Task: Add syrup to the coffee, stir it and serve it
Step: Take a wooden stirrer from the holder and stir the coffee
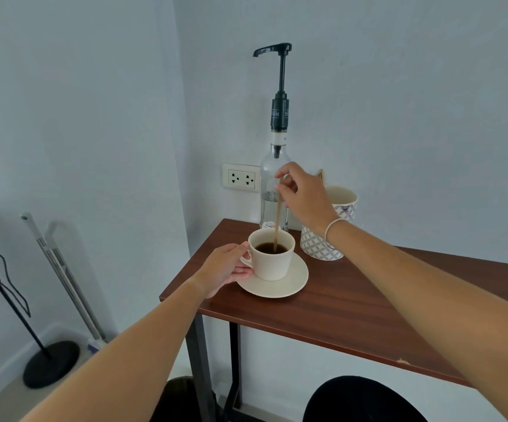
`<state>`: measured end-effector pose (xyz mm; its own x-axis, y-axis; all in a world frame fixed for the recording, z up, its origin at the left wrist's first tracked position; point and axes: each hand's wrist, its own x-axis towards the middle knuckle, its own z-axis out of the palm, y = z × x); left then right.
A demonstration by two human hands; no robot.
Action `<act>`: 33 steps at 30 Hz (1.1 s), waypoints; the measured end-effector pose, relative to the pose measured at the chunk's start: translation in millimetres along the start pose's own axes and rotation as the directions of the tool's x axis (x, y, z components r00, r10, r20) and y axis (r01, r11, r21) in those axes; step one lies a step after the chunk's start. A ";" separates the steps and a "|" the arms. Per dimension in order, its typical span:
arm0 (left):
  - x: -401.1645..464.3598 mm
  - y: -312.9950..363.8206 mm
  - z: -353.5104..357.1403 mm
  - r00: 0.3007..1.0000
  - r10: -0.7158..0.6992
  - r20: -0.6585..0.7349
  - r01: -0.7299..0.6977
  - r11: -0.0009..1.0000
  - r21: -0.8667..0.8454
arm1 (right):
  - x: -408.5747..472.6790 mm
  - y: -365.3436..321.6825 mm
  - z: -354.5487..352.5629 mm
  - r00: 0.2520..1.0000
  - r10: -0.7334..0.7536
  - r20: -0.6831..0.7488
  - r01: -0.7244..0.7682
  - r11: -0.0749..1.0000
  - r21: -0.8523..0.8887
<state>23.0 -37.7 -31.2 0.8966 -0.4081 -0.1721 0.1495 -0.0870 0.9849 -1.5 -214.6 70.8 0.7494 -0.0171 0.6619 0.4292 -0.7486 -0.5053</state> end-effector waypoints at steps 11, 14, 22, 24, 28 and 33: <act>3.3 -2.3 -1.3 1.000 0.004 0.010 -0.004 1.000 -0.003 | 8.0 -0.1 7.7 0.988 0.118 0.102 -0.133 0.979 0.154; 2.2 -1.9 -1.4 1.000 0.003 0.014 -0.003 1.000 -0.007 | 8.9 1.8 8.1 0.992 0.052 0.117 -0.053 0.999 0.009; 3.6 -3.5 -2.7 1.000 0.011 0.022 -0.010 1.000 -0.026 | 18.7 -6.8 7.7 0.963 0.092 0.255 -0.090 0.996 -0.020; 3.5 -3.5 -3.2 1.000 0.012 0.027 -0.011 0.999 -0.031 | 17.9 -10.5 11.1 0.961 0.115 0.252 -0.139 0.987 0.081; 3.8 -3.8 -3.2 1.000 0.012 0.026 -0.011 0.999 -0.030 | 18.4 -11.2 13.9 0.981 0.088 0.173 -0.097 0.994 0.043; 4.5 -4.5 -3.3 1.000 0.012 0.023 -0.012 0.999 -0.036 | 23.3 -6.2 6.9 0.972 0.054 0.227 -0.008 0.980 -0.197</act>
<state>27.7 -36.1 -36.4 0.8885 -0.4300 -0.1603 0.1540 -0.0496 0.9868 16.7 -205.7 85.6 0.8662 0.0935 0.4908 0.3153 -0.8643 -0.3918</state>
